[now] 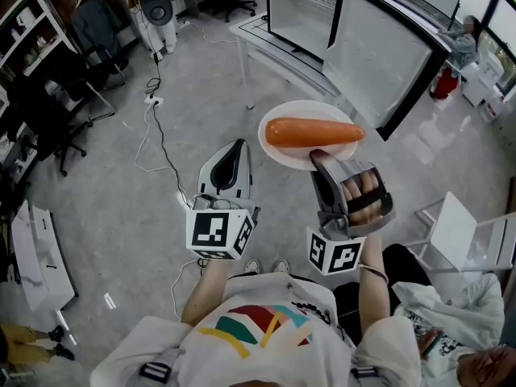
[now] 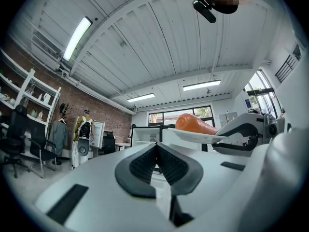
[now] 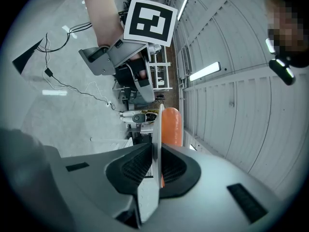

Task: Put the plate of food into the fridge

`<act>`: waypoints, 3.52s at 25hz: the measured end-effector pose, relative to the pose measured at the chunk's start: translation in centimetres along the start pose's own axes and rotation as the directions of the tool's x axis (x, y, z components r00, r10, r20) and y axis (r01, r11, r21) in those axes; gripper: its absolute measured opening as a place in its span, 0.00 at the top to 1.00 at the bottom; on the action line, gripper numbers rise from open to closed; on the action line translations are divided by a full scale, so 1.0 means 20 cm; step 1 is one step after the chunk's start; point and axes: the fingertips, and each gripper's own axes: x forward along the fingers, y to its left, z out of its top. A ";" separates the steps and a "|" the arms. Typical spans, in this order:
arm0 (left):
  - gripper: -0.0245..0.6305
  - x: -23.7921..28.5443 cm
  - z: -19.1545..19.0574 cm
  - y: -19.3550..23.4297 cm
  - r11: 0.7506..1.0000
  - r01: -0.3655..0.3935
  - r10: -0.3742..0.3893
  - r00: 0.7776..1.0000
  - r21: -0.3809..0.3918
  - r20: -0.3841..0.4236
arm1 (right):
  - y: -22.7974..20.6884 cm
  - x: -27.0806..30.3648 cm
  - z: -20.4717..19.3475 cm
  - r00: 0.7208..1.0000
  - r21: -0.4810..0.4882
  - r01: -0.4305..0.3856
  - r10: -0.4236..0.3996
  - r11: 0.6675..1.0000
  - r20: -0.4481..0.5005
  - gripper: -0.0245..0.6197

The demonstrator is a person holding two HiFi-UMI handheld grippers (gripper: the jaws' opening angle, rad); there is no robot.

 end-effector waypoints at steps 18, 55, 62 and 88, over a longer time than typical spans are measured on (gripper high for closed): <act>0.95 0.10 -0.01 -0.08 0.997 -0.080 0.080 0.997 0.018 0.005 | -0.02 0.02 -0.24 0.999 -0.010 -0.005 0.005 1.000 0.053 0.90; 0.95 1.35 -0.06 0.77 0.998 -0.060 0.060 0.997 0.014 0.055 | -0.01 1.45 -0.50 1.000 -0.063 -0.008 0.008 0.998 0.008 0.90; 0.95 1.66 -0.09 0.93 0.999 -0.035 0.032 0.998 0.038 0.062 | -0.01 1.76 -0.59 1.000 -0.064 0.013 -0.014 0.998 -0.010 0.90; 0.95 2.04 -0.25 1.18 1.000 -0.026 0.026 0.999 0.001 0.020 | 0.10 2.21 -0.71 0.999 -0.062 -0.035 0.033 0.997 -0.040 0.90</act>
